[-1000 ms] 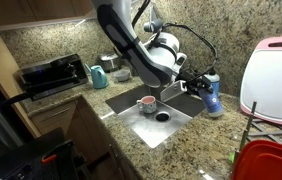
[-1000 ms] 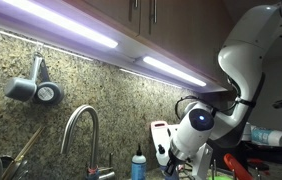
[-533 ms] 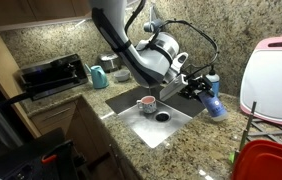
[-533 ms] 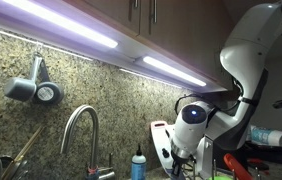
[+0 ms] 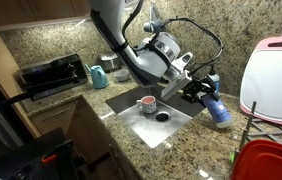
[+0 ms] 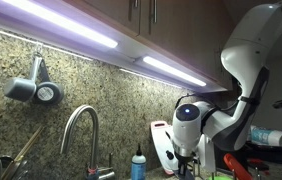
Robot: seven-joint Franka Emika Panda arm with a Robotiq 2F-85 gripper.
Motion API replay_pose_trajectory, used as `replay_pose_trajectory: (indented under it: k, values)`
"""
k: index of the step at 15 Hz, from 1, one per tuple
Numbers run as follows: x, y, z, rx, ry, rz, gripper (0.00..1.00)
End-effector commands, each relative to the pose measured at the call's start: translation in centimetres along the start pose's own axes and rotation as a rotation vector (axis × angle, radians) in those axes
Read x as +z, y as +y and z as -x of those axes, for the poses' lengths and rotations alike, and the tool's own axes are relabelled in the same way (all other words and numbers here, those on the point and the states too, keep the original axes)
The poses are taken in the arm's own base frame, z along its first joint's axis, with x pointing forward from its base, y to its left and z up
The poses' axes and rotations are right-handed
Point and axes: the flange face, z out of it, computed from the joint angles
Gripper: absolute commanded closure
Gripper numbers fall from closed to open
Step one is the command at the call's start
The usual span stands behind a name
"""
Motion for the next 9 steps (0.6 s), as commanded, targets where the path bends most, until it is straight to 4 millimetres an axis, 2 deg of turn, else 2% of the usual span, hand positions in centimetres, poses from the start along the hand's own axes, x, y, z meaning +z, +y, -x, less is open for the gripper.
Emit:
replay_pose_trajectory:
  k: [1,5,9]
  values:
    - [0.5,-0.1,1.6,-0.025,-0.077,-0.01,0.67]
    - [0.3,0.5,1.3,-0.011,-0.069,0.005,0.67]
    - [-1.1,1.2,0.7,0.028,0.026,-0.065,0.67]
